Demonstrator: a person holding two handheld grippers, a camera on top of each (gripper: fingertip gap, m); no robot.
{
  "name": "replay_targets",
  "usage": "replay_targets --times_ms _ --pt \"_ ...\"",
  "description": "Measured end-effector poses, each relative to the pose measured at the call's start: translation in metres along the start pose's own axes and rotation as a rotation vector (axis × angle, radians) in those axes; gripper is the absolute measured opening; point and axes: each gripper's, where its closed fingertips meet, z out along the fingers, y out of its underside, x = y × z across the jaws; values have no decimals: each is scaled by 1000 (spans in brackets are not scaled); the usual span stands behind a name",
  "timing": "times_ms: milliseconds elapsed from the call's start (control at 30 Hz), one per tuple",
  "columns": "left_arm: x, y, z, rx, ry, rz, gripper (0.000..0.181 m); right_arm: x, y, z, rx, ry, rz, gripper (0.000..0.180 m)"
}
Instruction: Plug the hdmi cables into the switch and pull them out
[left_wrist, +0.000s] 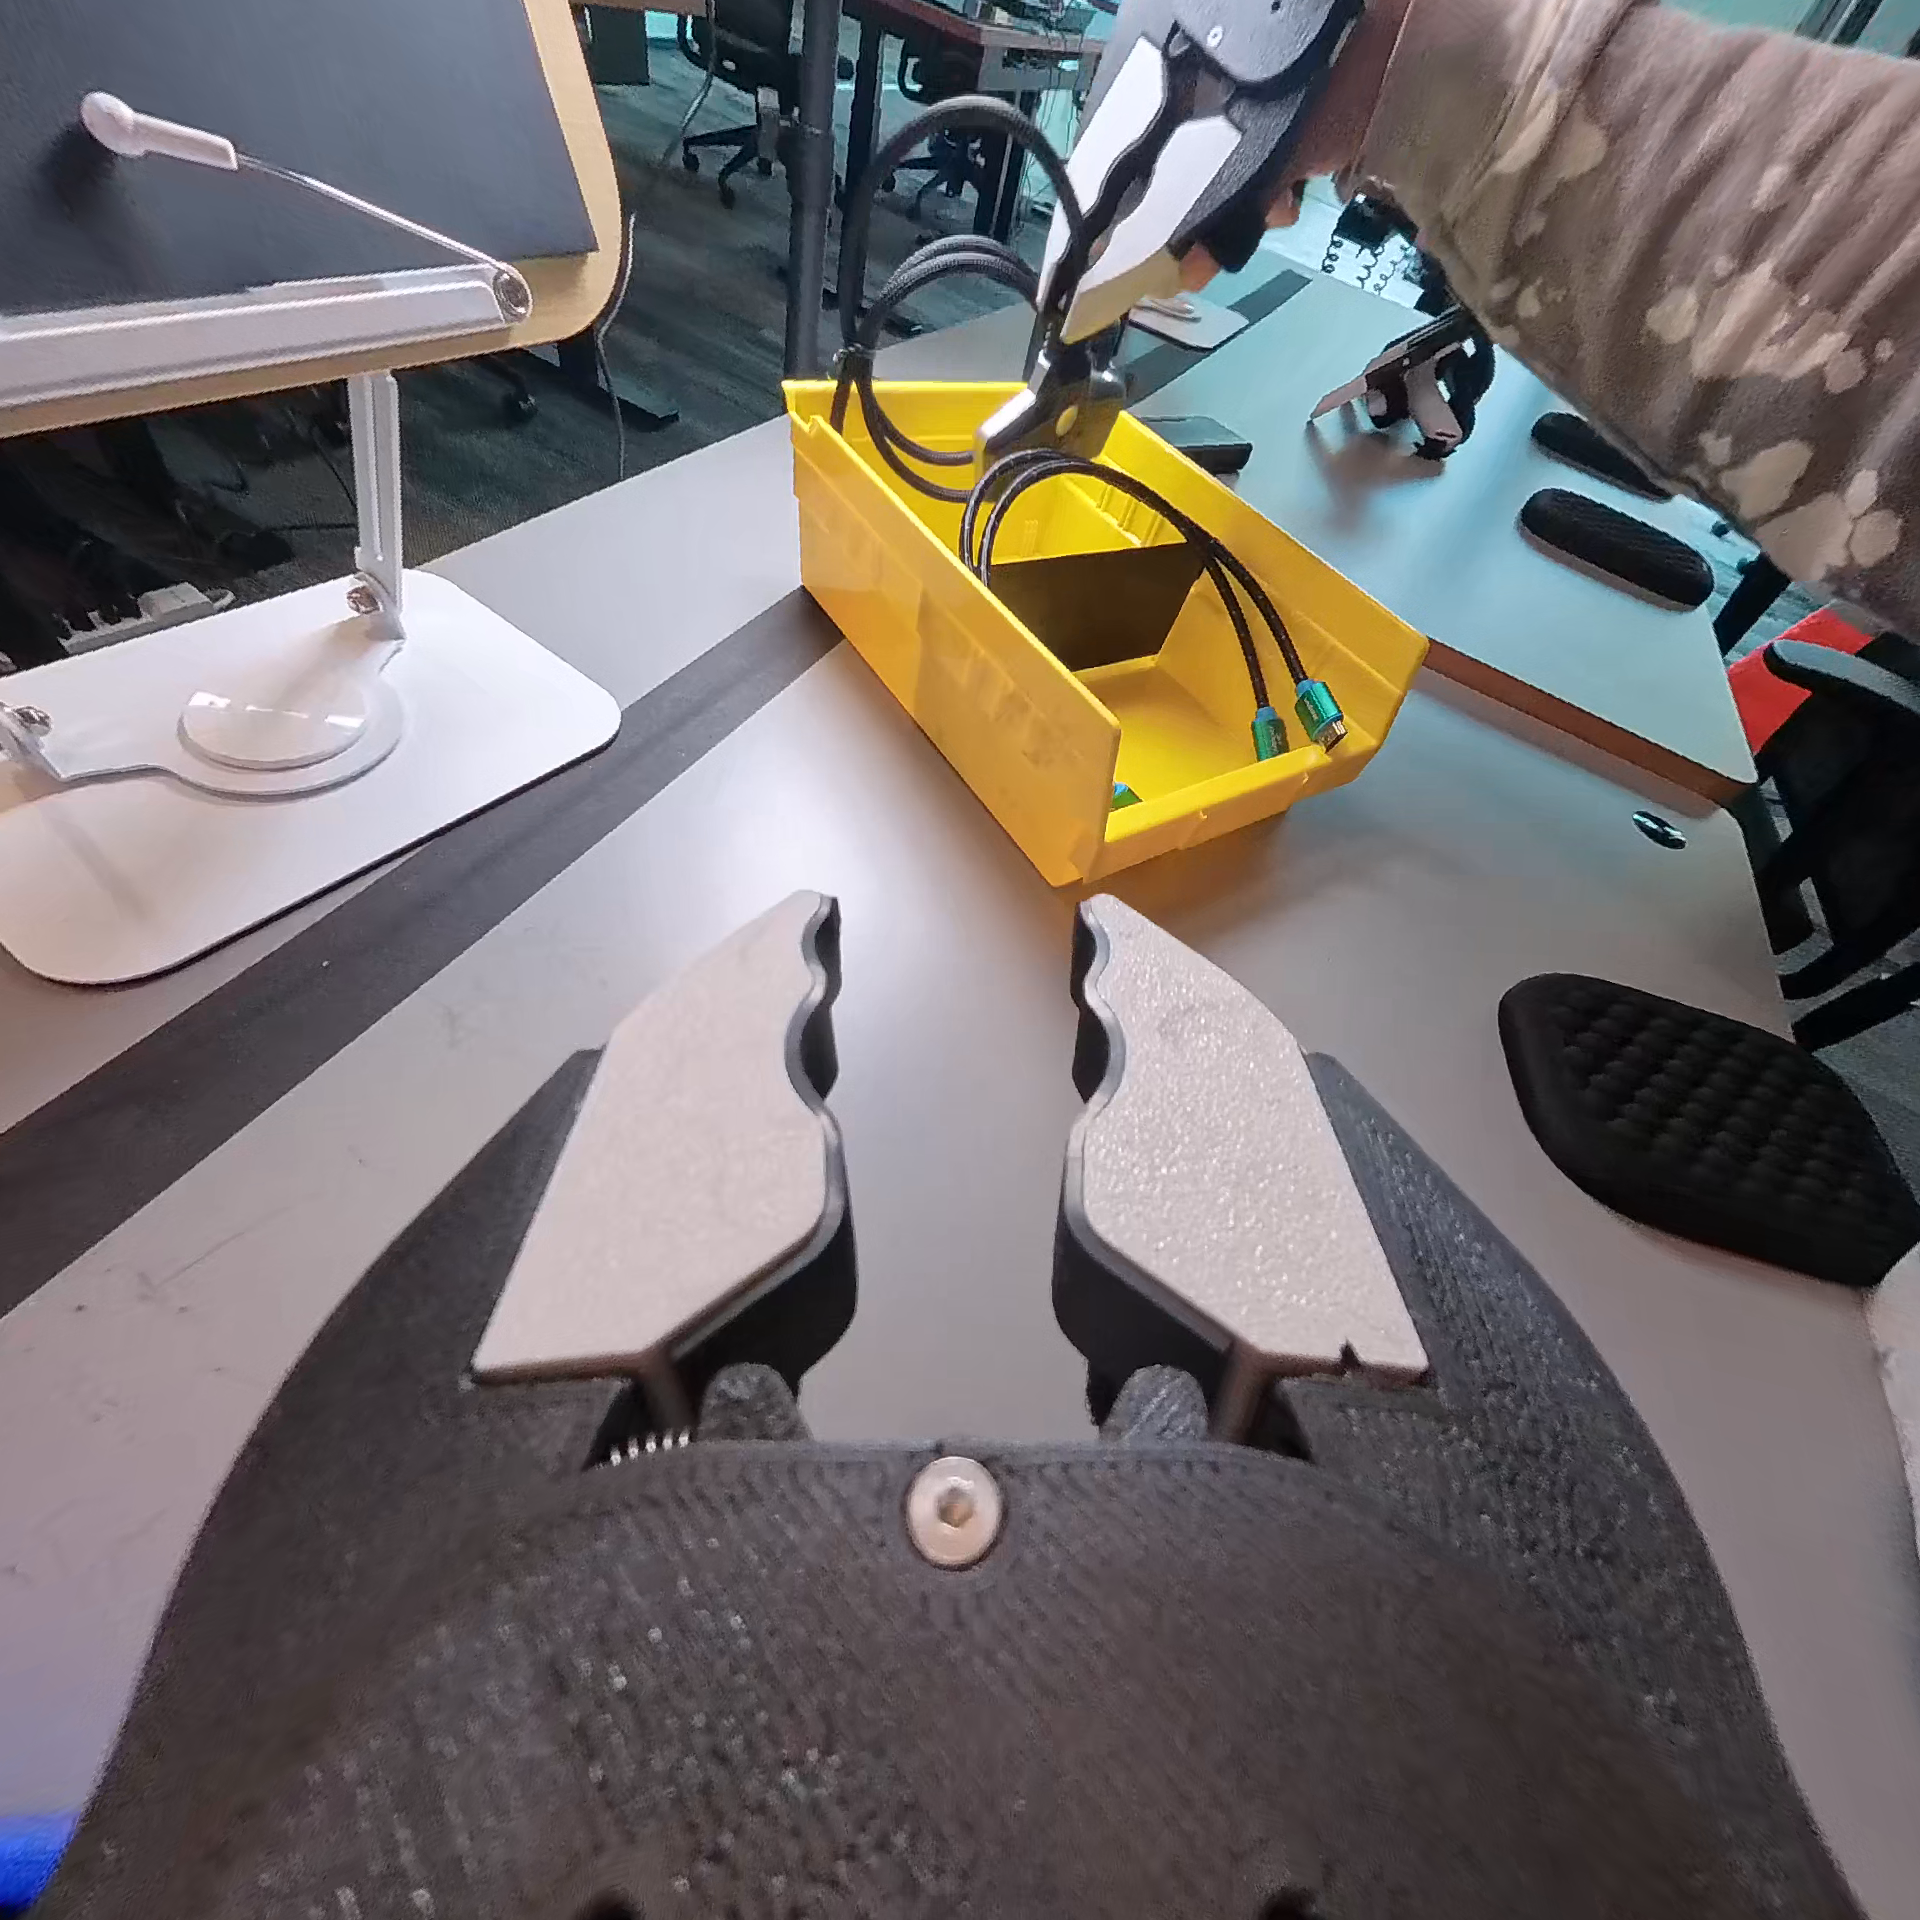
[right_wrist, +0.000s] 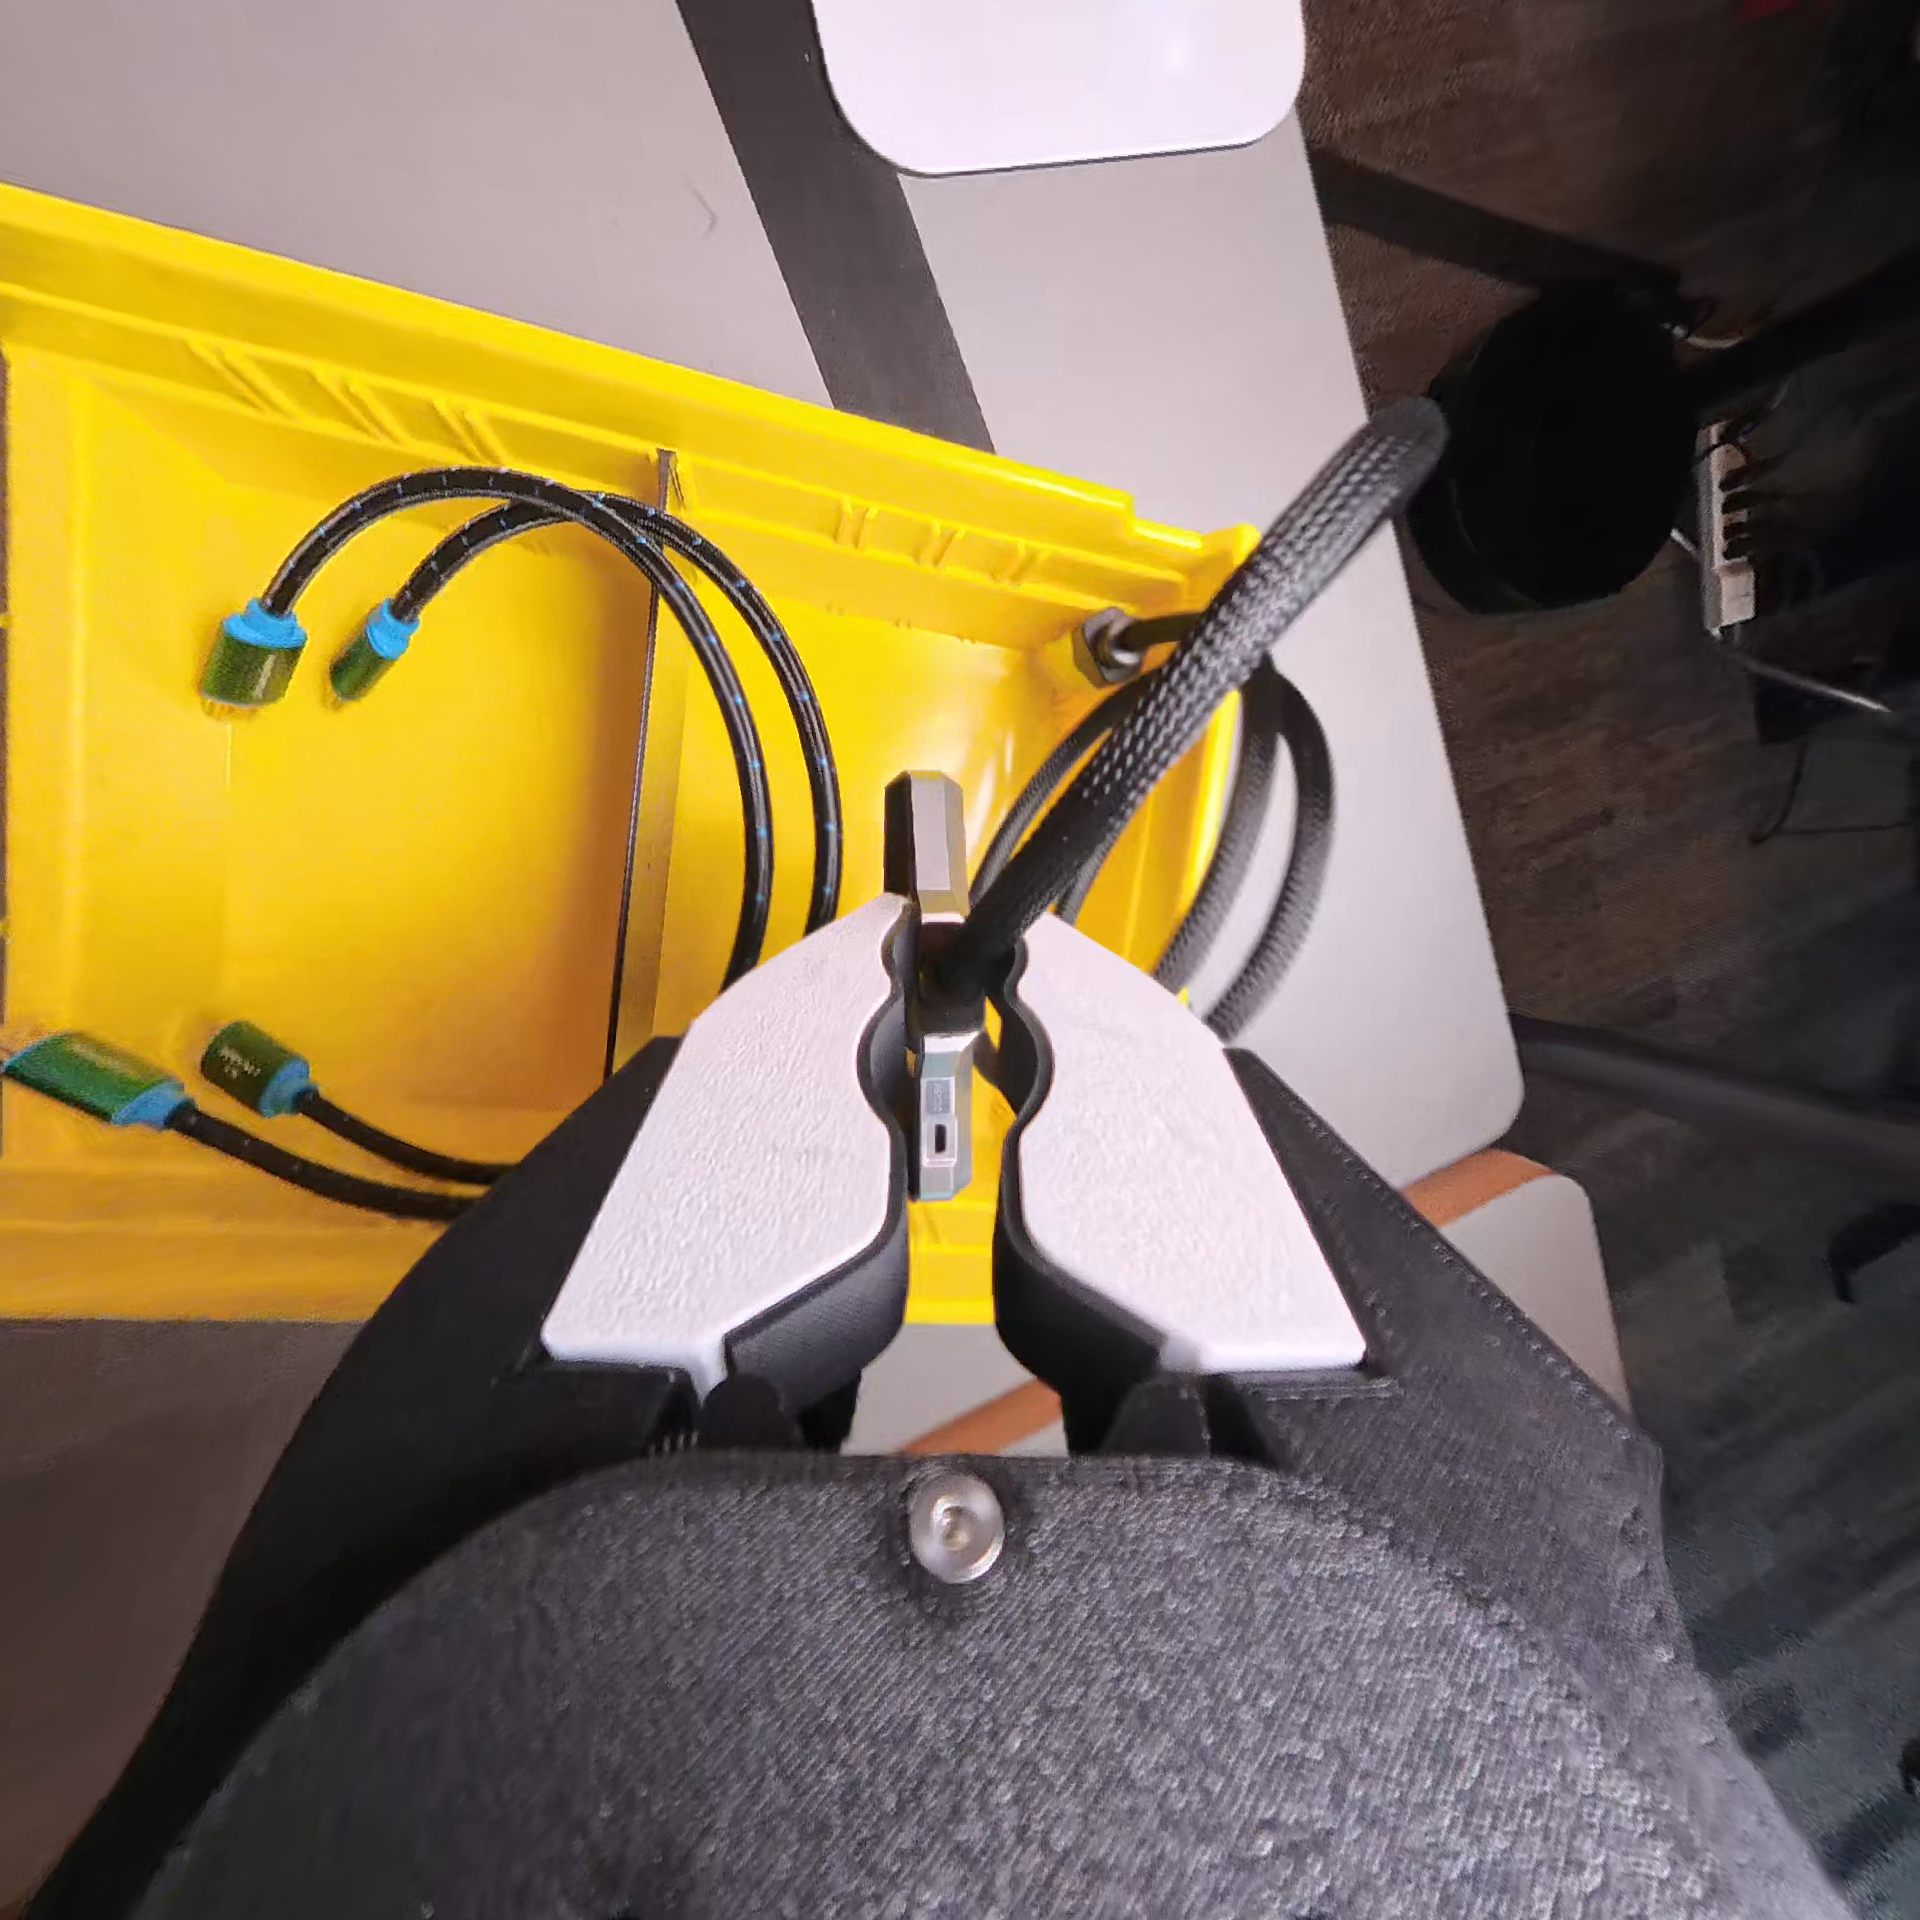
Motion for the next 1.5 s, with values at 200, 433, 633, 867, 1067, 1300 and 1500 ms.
replay_targets --times_ms 200,433,633,867,1067,1300,1500 --pt "-3 -6 -7 23 -32 13 43 -12 37 32 -98 45 57 14" --pt "-8 -27 -39 88 -123 39 44 -23 25 -31 130 225 186 35" --pt "-11 -36 -95 117 -215 64 45 -116 -38 -84 523 277 267 36" --pt "-48 15 -169 13 -356 1 45 -302 -123 -11 927 -6 419 31" --pt "-110 50 -218 -247 -461 -77 46 -330 -149 51 857 112 230 35" --pt "-197 95 -242 -630 -651 -146 46 -311 -129 48 936 115 371 33" --pt "-242 129 -234 -671 -675 -321 42 -307 -123 45 964 92 401 32"
